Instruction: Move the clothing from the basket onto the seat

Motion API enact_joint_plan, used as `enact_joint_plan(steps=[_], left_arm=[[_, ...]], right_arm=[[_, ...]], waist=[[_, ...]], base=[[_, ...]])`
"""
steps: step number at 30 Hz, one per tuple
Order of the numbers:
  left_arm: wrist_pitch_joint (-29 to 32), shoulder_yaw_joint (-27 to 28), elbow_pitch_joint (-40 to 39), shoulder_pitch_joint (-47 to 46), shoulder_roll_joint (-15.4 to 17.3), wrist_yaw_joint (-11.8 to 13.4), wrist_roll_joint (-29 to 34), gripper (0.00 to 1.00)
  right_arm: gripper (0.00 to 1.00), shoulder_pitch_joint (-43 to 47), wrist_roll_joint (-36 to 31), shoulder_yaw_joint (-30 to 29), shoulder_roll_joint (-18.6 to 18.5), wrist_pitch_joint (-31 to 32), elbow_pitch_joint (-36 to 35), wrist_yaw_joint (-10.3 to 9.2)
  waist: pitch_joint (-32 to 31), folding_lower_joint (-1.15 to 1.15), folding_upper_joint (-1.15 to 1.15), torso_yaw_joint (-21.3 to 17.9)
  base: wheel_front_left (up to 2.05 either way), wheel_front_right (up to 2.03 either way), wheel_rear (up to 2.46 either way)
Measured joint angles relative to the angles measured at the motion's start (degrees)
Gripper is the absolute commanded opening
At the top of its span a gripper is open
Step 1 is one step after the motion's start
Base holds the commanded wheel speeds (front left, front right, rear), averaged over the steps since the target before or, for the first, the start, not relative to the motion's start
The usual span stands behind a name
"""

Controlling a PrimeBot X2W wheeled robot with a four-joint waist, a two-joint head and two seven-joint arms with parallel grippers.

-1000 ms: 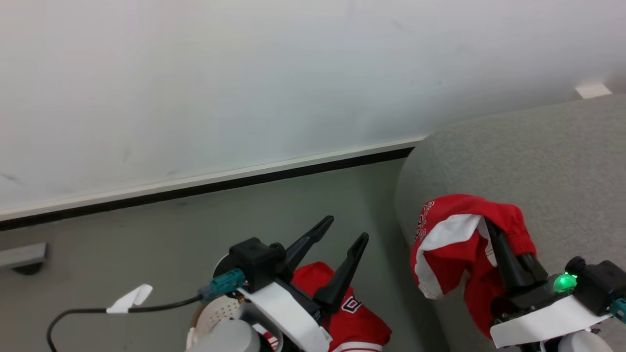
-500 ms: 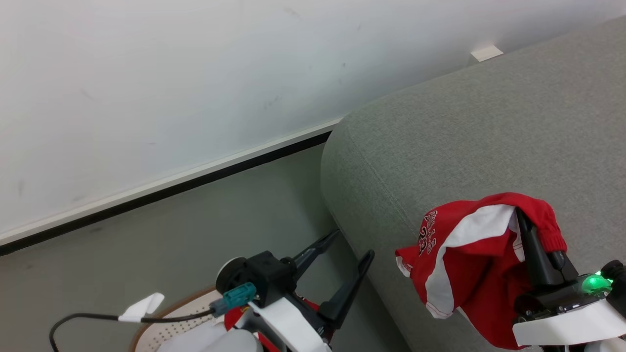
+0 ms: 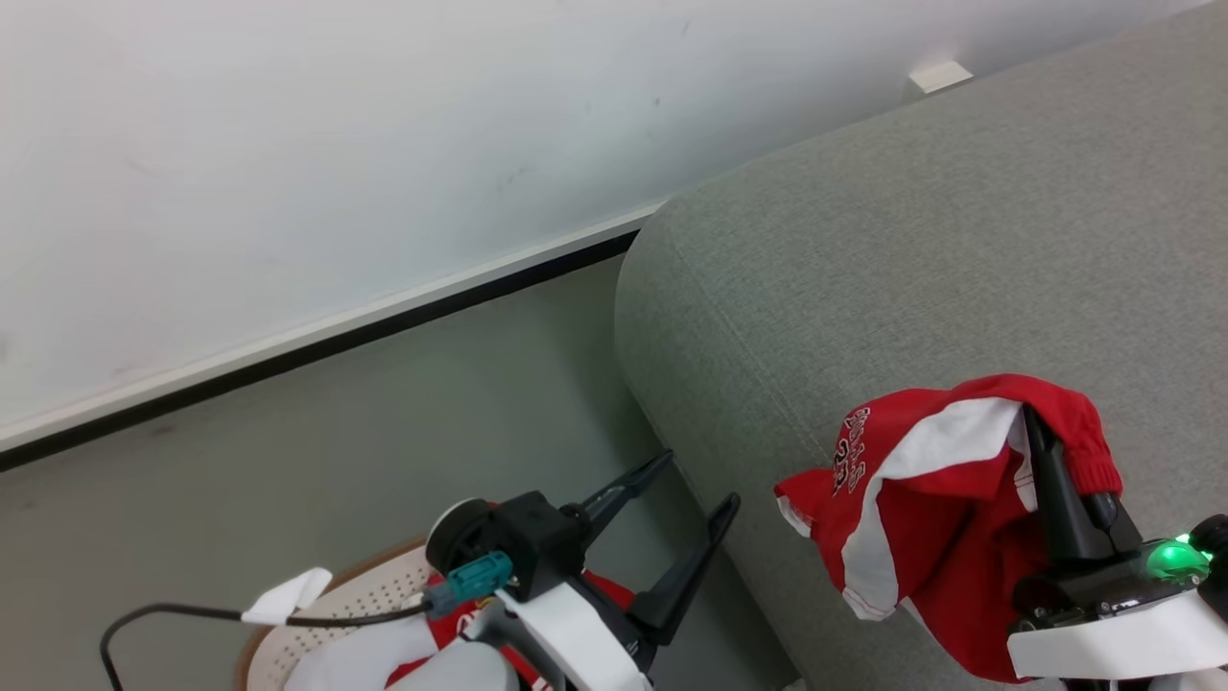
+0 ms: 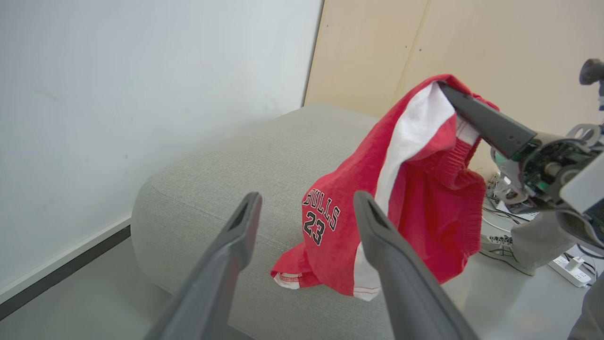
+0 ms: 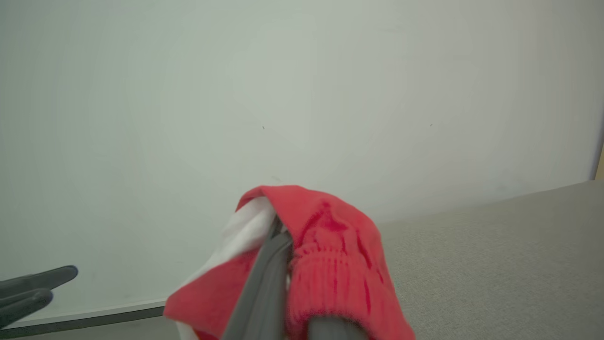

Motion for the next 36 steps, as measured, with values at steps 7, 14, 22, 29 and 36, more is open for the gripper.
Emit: enact_joint_plan(steps=[7, 14, 22, 29, 36], left_arm=[[1.1, -0.4, -1.6, -2.2, 1.1, -0.4, 0.9, 1.00], [3.2, -0.3, -5.1, -5.6, 3.3, -1.2, 2.7, 1.00], [5.6, 0.8, -9.8, -8.9, 6.8, -1.7, 3.5, 1.00], [7.8, 2.6, -13.8, -12.0, 10.5, -1.9, 4.3, 1.00], [8.5, 4.7, -15.9, -13.9, 12.7, -1.6, 4.6, 1.00]], right_arm=[[0.00, -5.1, -0.4, -0.8, 0.3, 1.4, -1.2, 0.00], [0.00, -16.3, 0.4, -4.5, -4.4, 7.5, -1.2, 0.00], [0.00, -31.6, 5.5, -13.5, -11.7, 14.5, 3.9, 0.00], [0.00, -42.3, 7.1, -17.8, -18.1, 18.0, 10.4, 0.00], [0.00, -45.4, 2.1, -20.1, -21.0, 17.6, 18.3, 0.00]], waist=[[3.1, 0.00, 0.00, 1.5], [8.7, 0.00, 0.00, 4.1], [17.5, 0.01, 0.00, 7.5], [26.1, 0.02, 0.00, 10.1], [33.8, 0.02, 0.00, 12.3]], base=[[0.00, 0.00, 0.00], [0.00, 0.00, 0.00], [0.00, 0.00, 0.00], [0.00, 0.00, 0.00], [0.00, 0.00, 0.00]])
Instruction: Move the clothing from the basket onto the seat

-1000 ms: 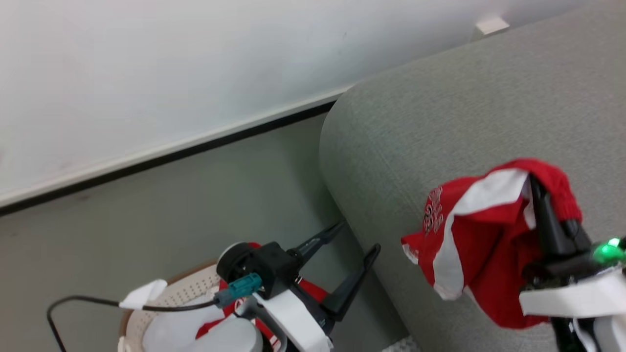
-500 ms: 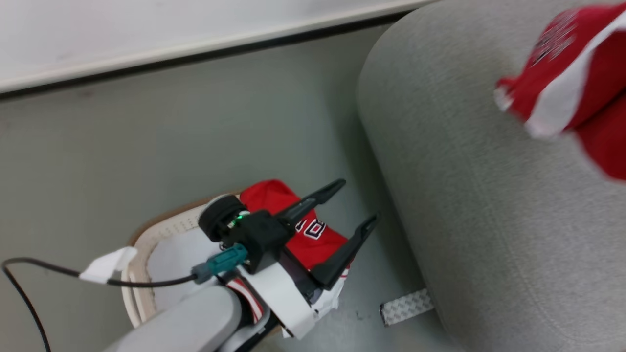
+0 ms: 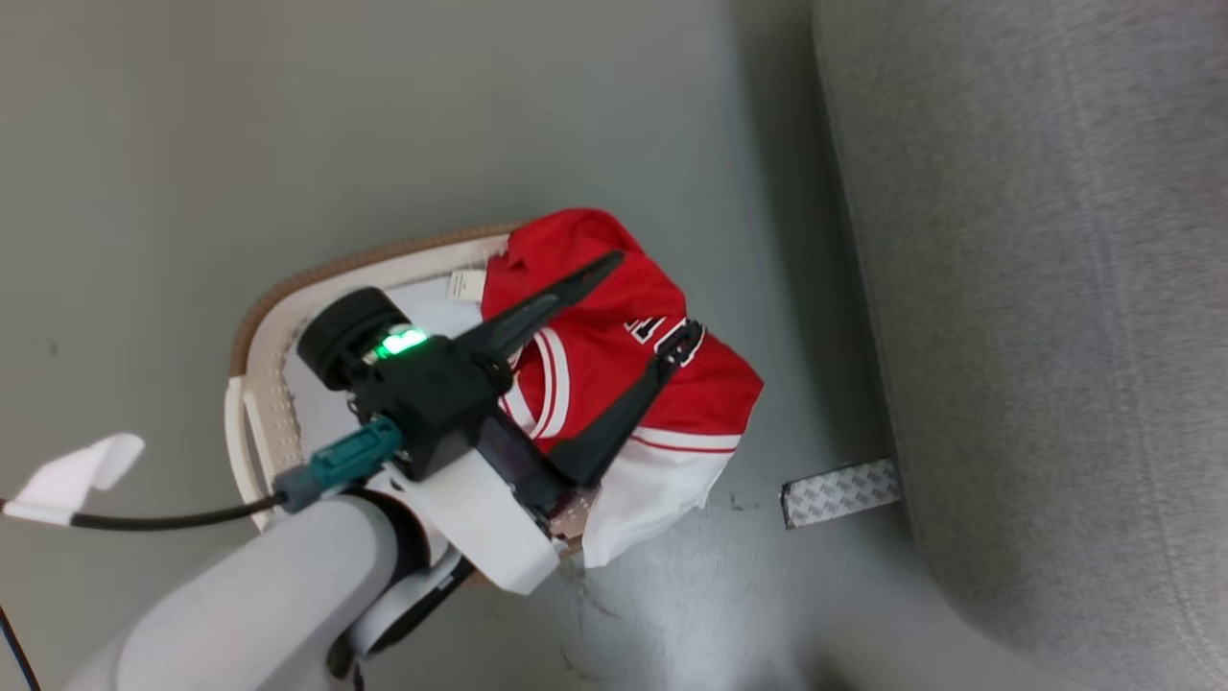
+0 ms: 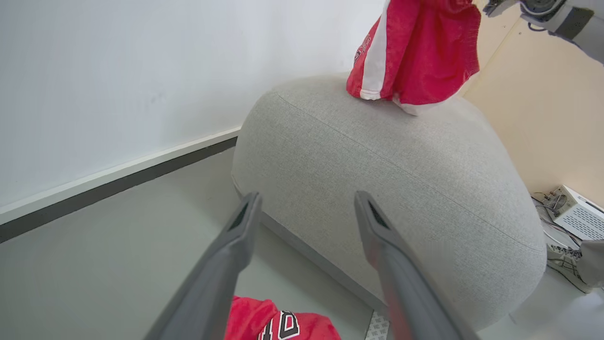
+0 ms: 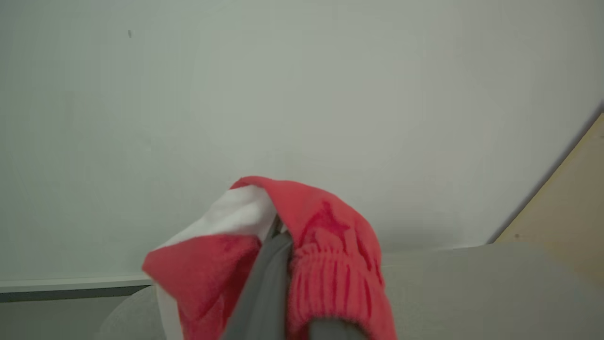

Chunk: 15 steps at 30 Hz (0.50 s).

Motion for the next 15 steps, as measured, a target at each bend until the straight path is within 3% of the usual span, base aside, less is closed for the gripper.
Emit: enact_joint_plan(steps=[6, 9, 11, 12, 13, 15], left_arm=[[-0.5, 1.0, -0.4, -0.4, 1.1, 0.4, -0.2, 1.00], [-0.6, 1.0, -0.4, -0.4, 1.3, 0.4, -0.2, 1.00], [-0.9, 1.0, -0.2, -0.3, 1.4, 0.5, -0.2, 1.00], [-1.0, 0.9, 0.0, -0.3, 1.4, 0.5, -0.2, 1.00], [-1.0, 0.9, 0.1, -0.3, 1.4, 0.5, -0.3, 1.00], [-1.0, 0.7, 0.4, -0.1, 1.4, 0.5, -0.4, 1.00]], right_arm=[[0.00, 1.9, -3.3, 0.2, 2.8, -1.5, 9.9, 0.00], [0.00, 4.5, -3.5, 2.3, 4.0, 0.6, 14.9, 0.00], [0.19, 5.8, -3.5, 3.5, 4.6, 1.6, 17.9, 0.00], [0.49, 5.9, -2.8, 3.5, 4.7, 2.2, 19.1, 0.00], [1.00, 5.9, -2.2, 3.9, 4.7, 2.8, 20.0, 0.00], [1.00, 5.8, -0.9, 5.4, 4.8, 3.3, 21.0, 0.00]], waist=[[3.5, 0.00, 0.00, 0.8], [3.6, 0.00, 0.00, 1.0], [3.2, 0.00, 0.00, 1.0], [2.9, -0.01, 0.00, 0.9], [2.6, -0.01, 0.00, 0.9], [1.9, -0.01, 0.00, 0.9]], base=[[0.00, 0.00, 0.00], [0.00, 0.00, 0.00], [0.00, 0.00, 0.00], [0.00, 0.00, 0.00], [0.00, 0.00, 0.00], [0.00, 0.00, 0.00]])
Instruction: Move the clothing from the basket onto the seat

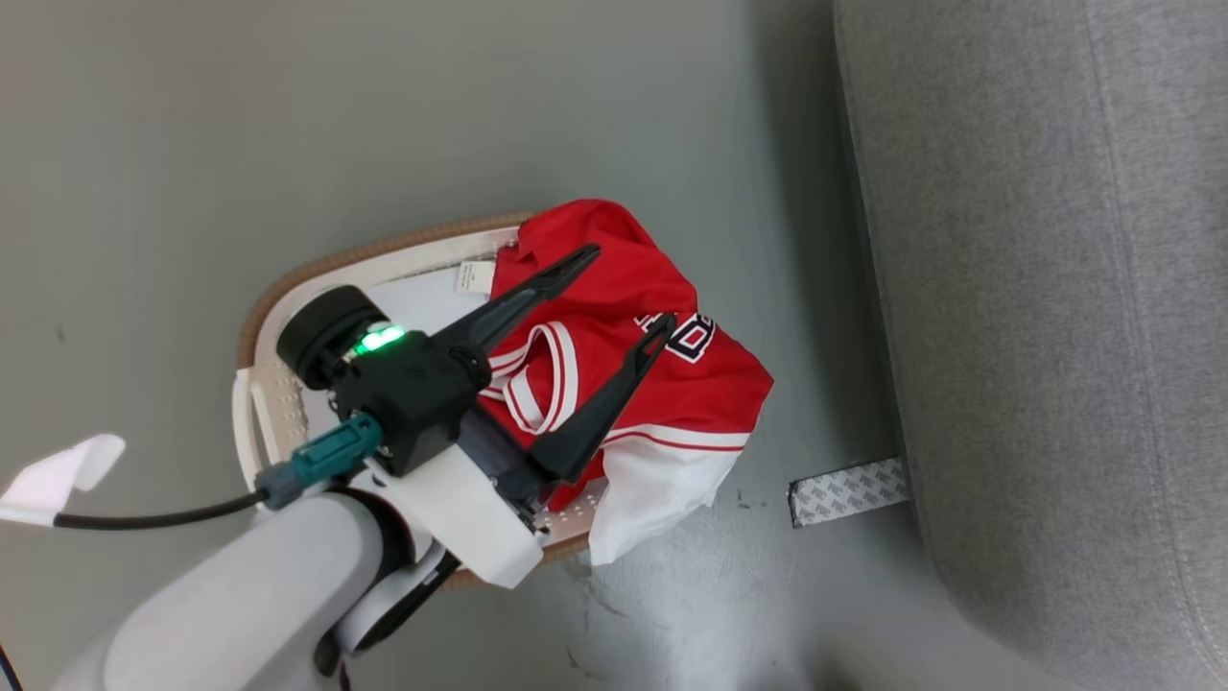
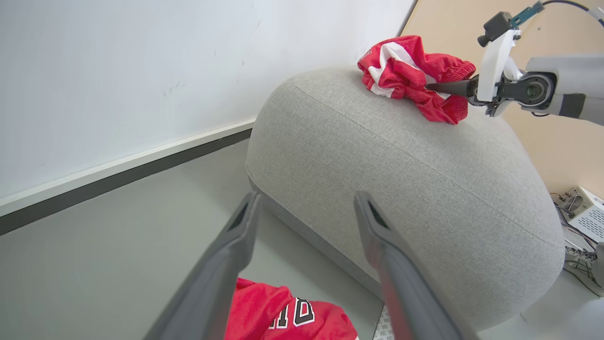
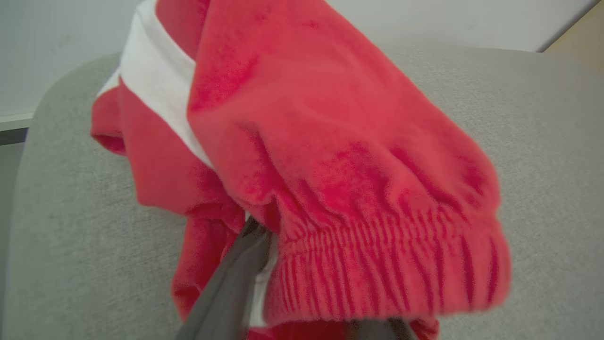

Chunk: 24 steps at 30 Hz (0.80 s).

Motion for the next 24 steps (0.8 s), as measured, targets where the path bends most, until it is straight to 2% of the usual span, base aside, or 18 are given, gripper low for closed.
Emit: enact_joint_plan(steps=[10, 16, 19, 24], left_arm=[[-1.6, -0.2, 2.9, 2.2, -1.6, 0.9, -1.8, 1.00], [-4.2, -0.3, 6.0, 4.4, -3.7, 1.6, -3.5, 1.00], [-5.2, -0.2, 7.5, 5.3, -4.8, 1.9, -4.1, 1.00], [-7.3, 0.5, 9.6, 7.3, -6.3, 2.8, -5.6, 1.00]], right_arm=[[1.00, 0.1, 5.0, 10.7, -5.4, 4.1, 2.8, 0.00], [1.00, 5.0, 9.7, 16.6, -9.1, 6.0, 2.3, 0.00], [1.00, 9.3, 12.2, 19.1, -11.8, 7.4, 0.4, 0.00], [1.00, 13.6, 15.4, 19.0, -16.0, 2.7, -7.5, 0.00]], waist=[[-6.1, -0.01, 0.00, -0.6], [-12.4, -0.02, 0.00, -0.7], [-15.9, -0.02, 0.00, -0.7], [-21.7, -0.02, 0.00, -0.4]], base=[[0.00, 0.00, 0.00], [0.00, 0.00, 0.00], [0.00, 0.00, 0.00], [0.00, 0.00, 0.00]])
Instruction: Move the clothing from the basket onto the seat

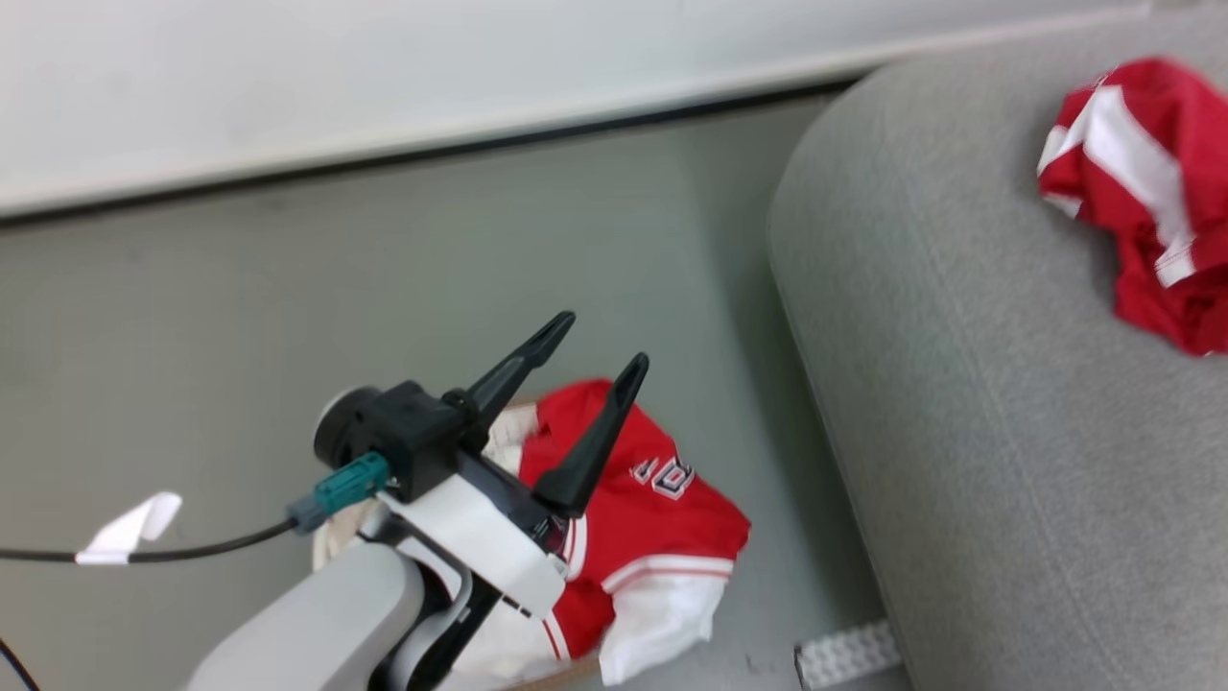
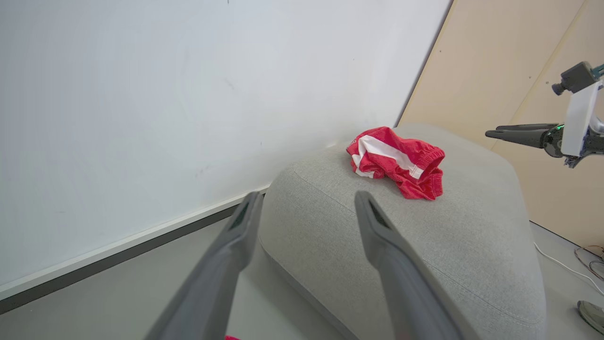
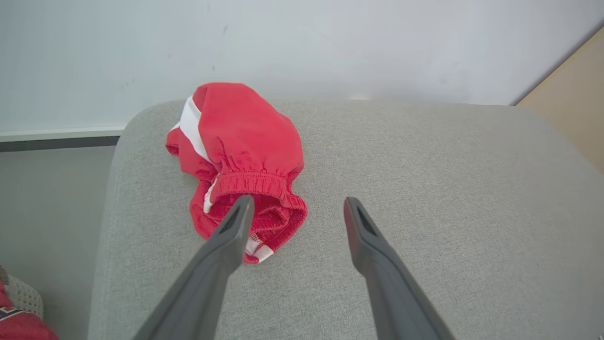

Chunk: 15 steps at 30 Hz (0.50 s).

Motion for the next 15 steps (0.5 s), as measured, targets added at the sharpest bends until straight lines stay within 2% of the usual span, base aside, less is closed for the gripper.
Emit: enact_joint_plan(steps=[4, 7, 12, 15], left_arm=[[-1.3, 1.7, 1.2, 2.6, -0.8, 1.5, -2.2, 1.00], [-1.9, 3.6, 2.0, 3.9, -0.4, 2.5, -3.2, 1.00], [-2.9, 6.7, 3.1, 6.5, 0.0, 4.4, -4.2, 1.00], [-3.3, 8.6, 3.4, 8.6, 0.1, 5.6, -5.3, 1.00]], right_arm=[[1.00, 2.5, 4.6, -0.7, 0.8, 0.1, -8.4, 0.00], [1.00, 2.7, 4.2, -1.8, 1.5, -0.1, -13.2, 0.00], [1.00, 5.3, 0.8, -4.3, 6.4, -1.6, -19.1, 0.00], [1.00, 8.4, -0.5, -6.8, 10.8, -2.7, -23.4, -0.01]], waist=[[-4.7, -0.01, 0.00, 0.6], [-8.0, -0.01, 0.00, 1.3], [-12.3, -0.01, 0.00, 3.5], [-13.9, -0.01, 0.00, 5.5]], base=[[0.00, 0.00, 0.00], [0.00, 0.00, 0.00], [0.00, 0.00, 0.00], [0.00, 0.00, 0.00]])
